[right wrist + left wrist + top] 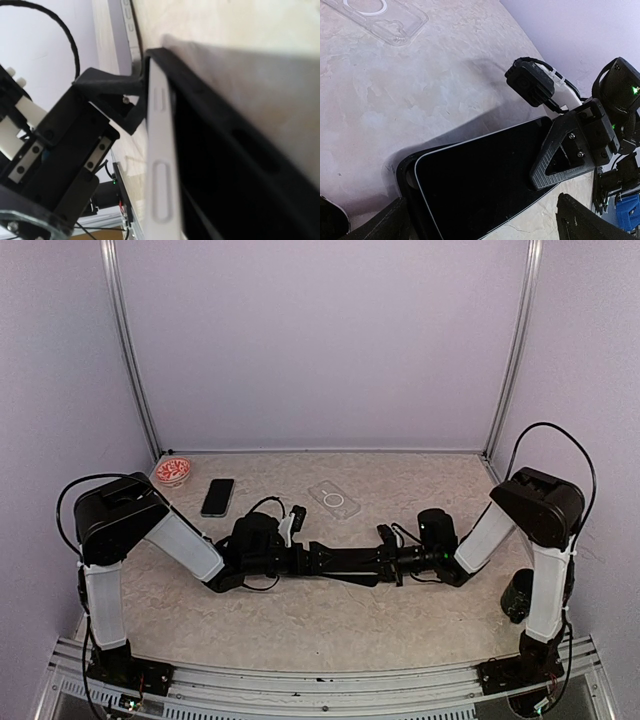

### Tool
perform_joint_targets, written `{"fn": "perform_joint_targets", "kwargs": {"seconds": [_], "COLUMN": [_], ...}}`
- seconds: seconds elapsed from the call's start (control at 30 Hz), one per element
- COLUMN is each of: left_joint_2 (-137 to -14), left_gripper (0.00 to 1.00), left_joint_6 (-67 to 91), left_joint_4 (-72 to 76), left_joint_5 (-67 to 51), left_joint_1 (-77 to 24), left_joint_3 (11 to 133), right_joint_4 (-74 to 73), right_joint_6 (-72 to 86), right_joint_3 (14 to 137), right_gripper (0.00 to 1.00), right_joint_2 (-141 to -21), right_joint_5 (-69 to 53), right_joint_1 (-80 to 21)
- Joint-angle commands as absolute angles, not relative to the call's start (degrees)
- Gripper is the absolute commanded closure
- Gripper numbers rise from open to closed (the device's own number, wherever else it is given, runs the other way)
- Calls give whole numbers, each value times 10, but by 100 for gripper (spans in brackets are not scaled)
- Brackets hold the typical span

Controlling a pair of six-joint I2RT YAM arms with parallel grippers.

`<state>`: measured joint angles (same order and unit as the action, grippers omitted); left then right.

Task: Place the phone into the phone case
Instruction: Install the phone on the phone case.

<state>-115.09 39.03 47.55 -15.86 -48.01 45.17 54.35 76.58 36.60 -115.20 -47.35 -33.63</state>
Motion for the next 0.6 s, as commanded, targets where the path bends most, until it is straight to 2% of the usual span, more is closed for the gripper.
{"fn": "perform_joint_targets", "kwargs": {"seconds": [0.0, 0.57], "left_joint_2": [-1167, -1165], "left_gripper": [1, 1], "left_joint_6": [398, 396], "left_joint_4": [486, 482], "left_joint_5": [-206, -216], "left_joint_1": [-490, -492], "left_joint_3": [459, 463], "right_joint_4": [552, 483], "right_joint_6": [777, 743], "right_joint_3": [381, 422], "right_gripper": [100, 100], "right_joint_2": [-1166, -1175], "right_joint_5": [-458, -459], "right_joint_1": [-341, -356]}}
